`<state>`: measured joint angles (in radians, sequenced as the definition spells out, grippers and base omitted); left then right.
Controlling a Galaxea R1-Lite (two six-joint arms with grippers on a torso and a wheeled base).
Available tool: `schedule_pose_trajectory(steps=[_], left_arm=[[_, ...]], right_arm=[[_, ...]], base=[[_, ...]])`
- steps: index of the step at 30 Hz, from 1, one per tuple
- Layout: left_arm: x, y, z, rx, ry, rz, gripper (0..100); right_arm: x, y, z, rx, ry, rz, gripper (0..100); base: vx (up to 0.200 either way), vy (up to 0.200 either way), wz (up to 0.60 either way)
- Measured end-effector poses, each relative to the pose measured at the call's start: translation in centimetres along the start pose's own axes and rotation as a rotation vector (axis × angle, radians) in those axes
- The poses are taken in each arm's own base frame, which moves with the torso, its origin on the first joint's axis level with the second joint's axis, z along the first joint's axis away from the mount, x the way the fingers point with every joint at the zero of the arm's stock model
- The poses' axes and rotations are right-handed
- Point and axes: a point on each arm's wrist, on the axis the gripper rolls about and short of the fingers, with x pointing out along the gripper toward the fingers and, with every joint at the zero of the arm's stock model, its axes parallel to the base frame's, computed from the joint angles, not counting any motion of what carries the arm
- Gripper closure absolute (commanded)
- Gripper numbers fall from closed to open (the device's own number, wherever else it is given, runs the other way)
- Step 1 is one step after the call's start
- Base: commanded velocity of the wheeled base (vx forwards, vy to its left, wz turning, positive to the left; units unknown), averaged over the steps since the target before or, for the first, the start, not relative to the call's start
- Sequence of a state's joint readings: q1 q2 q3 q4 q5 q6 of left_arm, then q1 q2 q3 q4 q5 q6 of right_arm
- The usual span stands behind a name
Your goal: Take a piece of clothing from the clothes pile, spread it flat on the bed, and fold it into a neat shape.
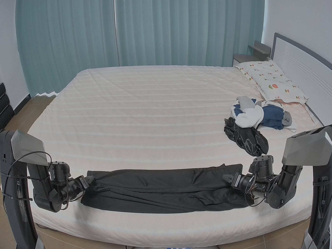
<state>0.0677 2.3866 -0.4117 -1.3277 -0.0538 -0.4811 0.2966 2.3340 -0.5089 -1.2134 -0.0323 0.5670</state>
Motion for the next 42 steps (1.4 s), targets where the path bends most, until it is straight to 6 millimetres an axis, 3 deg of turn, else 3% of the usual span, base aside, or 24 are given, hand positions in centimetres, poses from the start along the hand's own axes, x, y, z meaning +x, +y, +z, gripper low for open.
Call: schedule_pose_trajectory(steps=[12,23,35,36,42], left_arm=[[0.1,0.4,3.9,-0.113,-0.103,-0.056,0],[2.6,-0.7,4.8,-0.094,0.009,-0.136,0],[3.8,-1.3,3.7,-0.052,0.049,-0.152,0],[3.9,-1.3,3.5,-0.039,0.053,-0.152,100],[4.5,-1.4,2.9,0.027,0.046,-0.116,100]], right_arm=[[-0.2,-0.4,1.5,0.157,-0.080,0.042,0],[1.0,-1.0,1.2,0.359,-0.012,0.117,0],[1.5,-1.4,1.0,0.369,-0.002,0.115,0],[1.6,-1.4,1.0,0.369,-0.001,0.115,0],[1.7,-1.3,0.7,0.368,0.002,0.111,0]], base=[[0.000,0.000,0.00],[0.000,0.000,0.00],[0.000,0.000,0.00],[0.000,0.000,0.00],[0.000,0.000,0.00]])
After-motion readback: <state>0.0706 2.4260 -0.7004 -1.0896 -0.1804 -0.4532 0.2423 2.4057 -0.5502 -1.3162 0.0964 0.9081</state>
